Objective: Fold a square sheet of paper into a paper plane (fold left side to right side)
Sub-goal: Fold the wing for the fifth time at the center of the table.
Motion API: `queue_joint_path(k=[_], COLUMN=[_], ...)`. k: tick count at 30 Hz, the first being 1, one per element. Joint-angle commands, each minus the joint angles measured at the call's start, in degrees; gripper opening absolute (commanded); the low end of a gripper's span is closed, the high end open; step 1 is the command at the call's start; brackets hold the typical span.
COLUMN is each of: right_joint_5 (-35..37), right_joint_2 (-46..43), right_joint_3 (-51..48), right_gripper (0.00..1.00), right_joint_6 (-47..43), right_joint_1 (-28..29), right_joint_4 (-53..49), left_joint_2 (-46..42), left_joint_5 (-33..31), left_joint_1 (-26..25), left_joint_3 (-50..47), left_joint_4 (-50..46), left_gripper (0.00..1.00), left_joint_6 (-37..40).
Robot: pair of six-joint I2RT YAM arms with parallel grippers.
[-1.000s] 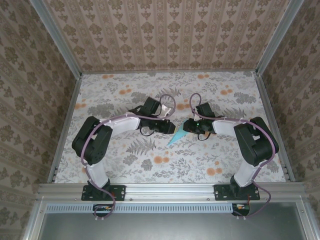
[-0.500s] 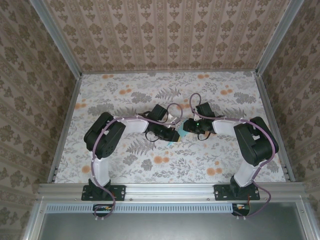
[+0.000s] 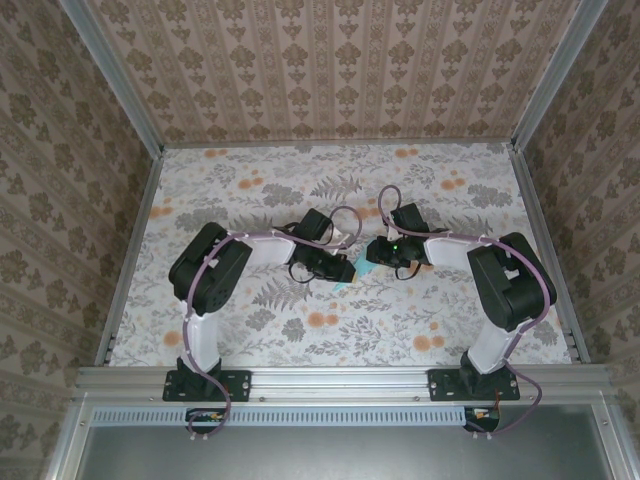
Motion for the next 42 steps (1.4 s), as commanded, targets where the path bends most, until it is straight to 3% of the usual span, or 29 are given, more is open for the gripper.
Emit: queue_joint_path(k=[1,22,42], right_joint_5=[2.7,3.5,3.1], right_joint_2=[2.1,3.3,3.7], right_joint_3=[0.9,2.8,3.1], right_gripper=[0.31,0.31,0.32], right_joint_6=[-1.3,-2.3,-2.2], right_joint_1=[-0.2,-0.3,-0.3], right_joint_4=[-5.2,-8.1,-8.3], left_joint_2=[0.8,-2.5,-11.6], left_joint_5=[-0.7,-3.4,-4.4], left_joint_1=[0.4,-0.5,1.5], left_joint_3=[-1.0,-6.4,-12.3], left_joint_4=[-0.7,-5.8,-6.9], left_gripper=[0.15,0.13,0.12], left_joint_6=[0.3,3.3,3.6])
